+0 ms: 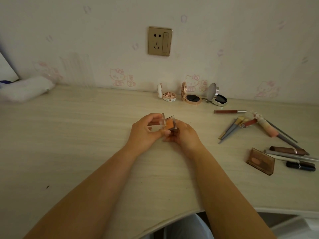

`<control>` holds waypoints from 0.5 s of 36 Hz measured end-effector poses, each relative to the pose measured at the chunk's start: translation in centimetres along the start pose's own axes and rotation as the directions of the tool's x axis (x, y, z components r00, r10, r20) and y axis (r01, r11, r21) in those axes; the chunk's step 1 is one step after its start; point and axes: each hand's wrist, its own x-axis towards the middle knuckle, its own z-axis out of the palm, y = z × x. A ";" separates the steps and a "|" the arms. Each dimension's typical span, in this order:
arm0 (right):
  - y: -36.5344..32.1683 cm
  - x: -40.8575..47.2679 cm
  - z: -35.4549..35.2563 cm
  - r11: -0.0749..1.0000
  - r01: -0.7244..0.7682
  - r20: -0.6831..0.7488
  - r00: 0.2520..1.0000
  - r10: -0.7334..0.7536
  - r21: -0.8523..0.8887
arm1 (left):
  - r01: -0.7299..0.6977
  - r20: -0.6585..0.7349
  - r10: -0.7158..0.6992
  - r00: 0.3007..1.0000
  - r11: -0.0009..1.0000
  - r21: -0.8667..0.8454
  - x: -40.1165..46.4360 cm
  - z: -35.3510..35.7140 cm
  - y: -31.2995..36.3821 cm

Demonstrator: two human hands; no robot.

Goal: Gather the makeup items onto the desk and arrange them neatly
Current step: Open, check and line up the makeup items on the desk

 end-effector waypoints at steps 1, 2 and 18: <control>0.0 0.1 0.0 1.000 0.002 -0.006 1.000 -0.002 0.023 | -0.001 -0.007 0.001 1.000 1.000 -0.004 0.0 0.0 0.0; 0.1 0.2 0.0 0.999 0.004 -0.020 1.000 -0.003 0.045 | -0.003 -0.012 0.003 1.000 1.000 -0.006 0.0 0.0 0.0; 0.4 0.1 -1.0 0.991 0.123 0.095 0.988 -0.118 -0.050 | 0.037 -0.009 -0.038 0.999 0.999 -0.009 0.5 -1.4 -0.7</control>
